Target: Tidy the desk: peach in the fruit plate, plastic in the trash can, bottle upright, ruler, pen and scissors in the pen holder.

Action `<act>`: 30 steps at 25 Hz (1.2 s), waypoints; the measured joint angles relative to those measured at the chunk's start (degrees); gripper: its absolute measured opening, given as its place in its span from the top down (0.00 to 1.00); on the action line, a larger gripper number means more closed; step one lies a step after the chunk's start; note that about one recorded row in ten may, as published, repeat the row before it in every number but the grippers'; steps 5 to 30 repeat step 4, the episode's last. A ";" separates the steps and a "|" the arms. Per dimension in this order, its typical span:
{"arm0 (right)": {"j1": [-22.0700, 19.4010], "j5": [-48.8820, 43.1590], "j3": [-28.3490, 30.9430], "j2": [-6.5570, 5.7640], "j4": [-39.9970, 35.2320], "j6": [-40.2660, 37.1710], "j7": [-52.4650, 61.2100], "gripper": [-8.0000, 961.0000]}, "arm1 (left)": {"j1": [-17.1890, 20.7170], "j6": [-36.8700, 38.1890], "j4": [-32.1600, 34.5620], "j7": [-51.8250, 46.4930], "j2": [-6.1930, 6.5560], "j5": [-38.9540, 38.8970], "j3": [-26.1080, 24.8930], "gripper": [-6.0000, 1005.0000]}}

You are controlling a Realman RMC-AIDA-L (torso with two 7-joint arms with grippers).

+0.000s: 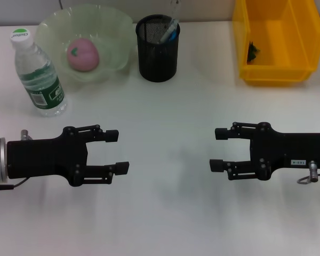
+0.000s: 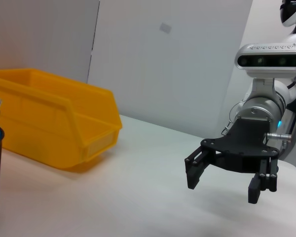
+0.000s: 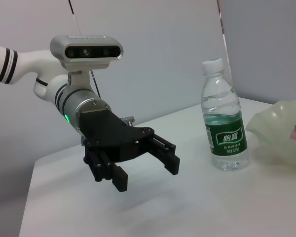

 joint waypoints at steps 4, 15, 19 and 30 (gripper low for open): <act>-0.01 0.00 0.00 0.04 0.00 -0.02 0.00 0.18 | 0.01 -0.01 0.00 0.00 0.03 0.00 0.00 0.20; -0.01 0.00 0.00 0.04 0.00 -0.02 0.00 0.18 | 0.01 -0.01 0.00 0.00 0.03 0.00 0.00 0.20; -0.01 0.00 0.00 0.04 0.00 -0.02 0.00 0.18 | 0.01 -0.01 0.00 0.00 0.03 0.00 0.00 0.20; -0.01 0.00 0.00 0.04 0.00 -0.02 0.00 0.18 | 0.01 -0.01 0.00 0.00 0.03 0.00 0.00 0.20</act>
